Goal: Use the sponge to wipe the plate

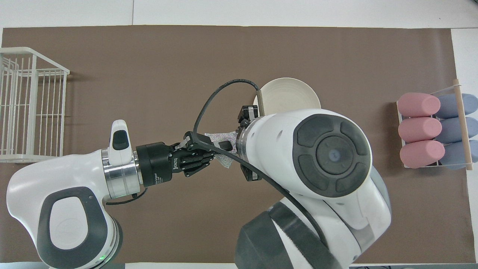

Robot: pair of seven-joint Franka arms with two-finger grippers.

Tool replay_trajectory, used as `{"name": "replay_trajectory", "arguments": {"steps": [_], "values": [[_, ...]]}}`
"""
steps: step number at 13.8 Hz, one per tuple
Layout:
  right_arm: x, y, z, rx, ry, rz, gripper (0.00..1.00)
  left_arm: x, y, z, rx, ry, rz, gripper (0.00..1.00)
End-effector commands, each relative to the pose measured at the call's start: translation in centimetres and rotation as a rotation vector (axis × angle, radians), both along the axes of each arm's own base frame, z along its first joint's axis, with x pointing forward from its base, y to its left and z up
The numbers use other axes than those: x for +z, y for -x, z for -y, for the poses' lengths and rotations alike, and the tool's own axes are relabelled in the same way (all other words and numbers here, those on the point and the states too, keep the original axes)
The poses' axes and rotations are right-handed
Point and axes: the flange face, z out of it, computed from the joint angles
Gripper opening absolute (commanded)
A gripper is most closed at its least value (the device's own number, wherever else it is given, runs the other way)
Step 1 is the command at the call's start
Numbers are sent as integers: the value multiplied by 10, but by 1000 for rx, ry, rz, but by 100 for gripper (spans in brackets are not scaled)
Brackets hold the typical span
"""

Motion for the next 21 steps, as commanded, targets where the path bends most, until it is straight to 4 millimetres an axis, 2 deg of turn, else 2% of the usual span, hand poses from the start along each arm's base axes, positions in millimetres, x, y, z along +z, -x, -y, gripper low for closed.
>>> {"name": "replay_trajectory", "arguments": {"steps": [1,3,4,7,9,13,16,18,21], "values": [[5,-1,26,126,49,28,100,3,-1,-5,17,13,-16,0],[9,-6,50,277,92,37,100,2,-8,-18,47,10,-23,0],[10,-11,67,365,118,31,100,1,-11,-23,56,-1,-29,0],[13,-25,122,641,173,35,100,-3,-27,-55,76,-80,-45,0],[17,-36,160,799,196,53,100,-5,-38,-92,47,-98,-64,0],[13,-54,240,1129,224,72,100,-1,-48,-152,-33,-168,-84,0],[11,-60,290,1330,225,82,100,-1,-54,-181,-108,-316,-88,0],[14,-56,300,1352,208,56,100,-5,-57,-198,-153,-452,-89,0],[22,-49,301,1414,226,24,100,-3,-67,-223,-228,-646,-84,0]]}}
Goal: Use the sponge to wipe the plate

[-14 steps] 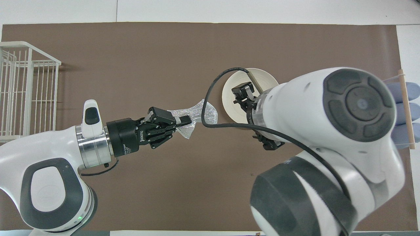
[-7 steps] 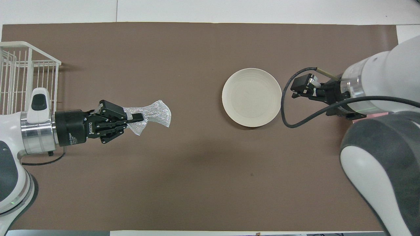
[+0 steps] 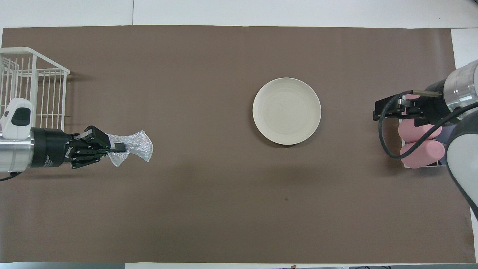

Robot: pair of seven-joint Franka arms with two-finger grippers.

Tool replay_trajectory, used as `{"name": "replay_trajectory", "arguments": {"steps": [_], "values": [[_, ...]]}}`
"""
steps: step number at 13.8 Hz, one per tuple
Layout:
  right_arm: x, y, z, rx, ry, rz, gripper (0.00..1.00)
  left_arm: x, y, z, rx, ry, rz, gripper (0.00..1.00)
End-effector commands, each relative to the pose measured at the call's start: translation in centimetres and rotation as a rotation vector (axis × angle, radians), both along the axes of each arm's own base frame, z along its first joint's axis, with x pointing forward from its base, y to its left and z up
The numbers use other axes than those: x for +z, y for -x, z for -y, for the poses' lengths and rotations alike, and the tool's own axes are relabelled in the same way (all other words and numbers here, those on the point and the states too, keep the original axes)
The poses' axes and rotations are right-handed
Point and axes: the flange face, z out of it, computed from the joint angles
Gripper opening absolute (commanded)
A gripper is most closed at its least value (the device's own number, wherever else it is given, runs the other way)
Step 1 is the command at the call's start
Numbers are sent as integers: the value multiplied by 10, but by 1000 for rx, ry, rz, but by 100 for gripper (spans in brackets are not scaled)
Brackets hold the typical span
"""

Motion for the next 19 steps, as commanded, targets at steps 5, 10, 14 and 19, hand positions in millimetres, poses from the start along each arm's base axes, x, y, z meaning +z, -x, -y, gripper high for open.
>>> {"name": "replay_trajectory", "arguments": {"steps": [5,10,14,19], "values": [[22,7,65,185,48,-17,100,17,-22,-59,-225,-295,-18,0],[21,3,51,224,36,16,100,47,-46,-82,-418,-553,-44,0],[15,6,64,185,30,-2,100,68,-70,-102,-598,-909,-40,0],[10,8,82,150,24,-16,100,38,-127,-81,-800,-1344,-73,0]]}}
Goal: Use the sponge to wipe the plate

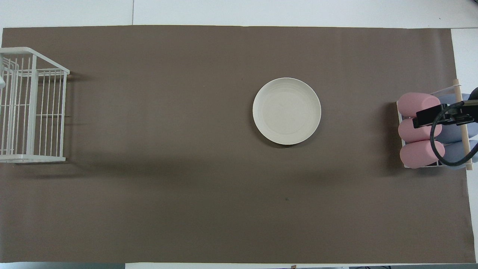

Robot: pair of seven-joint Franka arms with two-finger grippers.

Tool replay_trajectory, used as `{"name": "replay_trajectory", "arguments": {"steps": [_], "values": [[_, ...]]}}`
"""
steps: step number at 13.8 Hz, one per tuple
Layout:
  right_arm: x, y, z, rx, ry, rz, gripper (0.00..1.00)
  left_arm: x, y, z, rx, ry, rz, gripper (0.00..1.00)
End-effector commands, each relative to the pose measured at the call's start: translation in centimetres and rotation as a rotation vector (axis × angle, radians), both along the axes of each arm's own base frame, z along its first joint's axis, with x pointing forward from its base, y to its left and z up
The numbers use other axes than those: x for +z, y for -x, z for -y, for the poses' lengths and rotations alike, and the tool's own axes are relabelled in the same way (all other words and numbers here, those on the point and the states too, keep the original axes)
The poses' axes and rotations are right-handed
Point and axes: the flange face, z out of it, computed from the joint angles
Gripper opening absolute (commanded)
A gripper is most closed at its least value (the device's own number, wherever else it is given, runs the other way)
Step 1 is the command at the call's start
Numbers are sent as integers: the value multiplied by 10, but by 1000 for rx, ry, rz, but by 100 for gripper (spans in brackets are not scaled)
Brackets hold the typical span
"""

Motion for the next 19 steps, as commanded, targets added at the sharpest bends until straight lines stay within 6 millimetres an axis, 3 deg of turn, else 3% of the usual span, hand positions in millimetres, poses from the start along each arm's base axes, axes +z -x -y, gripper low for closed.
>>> {"name": "replay_trajectory", "arguments": {"steps": [1,2,5,7,8,10,17,18,19], "values": [[-3,3,10,-24,-6,-8,100,-26,-38,10,-114,-168,8,0],[-2,4,10,-25,-6,-9,100,-39,-46,10,-148,-220,4,0],[-1,4,7,-19,-3,-8,100,-80,-47,12,-142,-309,72,0],[-1,4,7,-19,-3,-8,100,-120,-38,32,-30,-320,176,0],[-1,4,7,-19,-1,-7,100,-129,-35,36,0,-320,202,0],[-1,3,7,-19,1,-4,100,-141,-32,51,28,-318,241,0],[0,3,4,-11,9,-2,100,-155,-26,53,42,-293,256,0],[1,2,2,-8,9,2,100,-155,-26,53,40,-290,258,14],[1,1,2,-7,11,5,100,-155,-26,52,40,-290,257,42]]}}
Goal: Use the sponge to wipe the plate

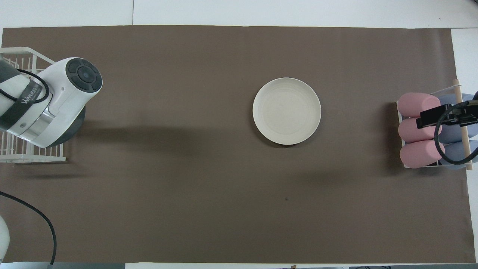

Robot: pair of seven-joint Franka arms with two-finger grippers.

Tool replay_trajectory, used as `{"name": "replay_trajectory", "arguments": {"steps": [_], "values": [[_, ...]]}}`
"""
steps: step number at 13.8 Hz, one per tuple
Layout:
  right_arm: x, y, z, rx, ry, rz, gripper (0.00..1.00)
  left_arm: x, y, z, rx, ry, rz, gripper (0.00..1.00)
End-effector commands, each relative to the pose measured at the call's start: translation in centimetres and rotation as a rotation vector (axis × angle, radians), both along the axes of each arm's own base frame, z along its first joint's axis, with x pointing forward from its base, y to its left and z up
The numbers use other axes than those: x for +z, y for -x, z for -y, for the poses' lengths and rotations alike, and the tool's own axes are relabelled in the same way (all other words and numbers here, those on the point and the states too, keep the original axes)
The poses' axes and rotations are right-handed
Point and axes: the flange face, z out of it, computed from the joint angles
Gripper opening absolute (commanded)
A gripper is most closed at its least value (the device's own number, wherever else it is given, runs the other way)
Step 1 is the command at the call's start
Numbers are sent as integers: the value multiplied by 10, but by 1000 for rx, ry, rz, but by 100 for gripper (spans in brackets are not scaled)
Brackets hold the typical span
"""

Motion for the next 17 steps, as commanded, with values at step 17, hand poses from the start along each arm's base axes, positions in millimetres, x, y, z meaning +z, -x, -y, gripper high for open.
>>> {"name": "replay_trajectory", "arguments": {"steps": [17], "values": [[3,0,-6,-17,12,13,100,82,-15,-5,149,325,93,100]]}}
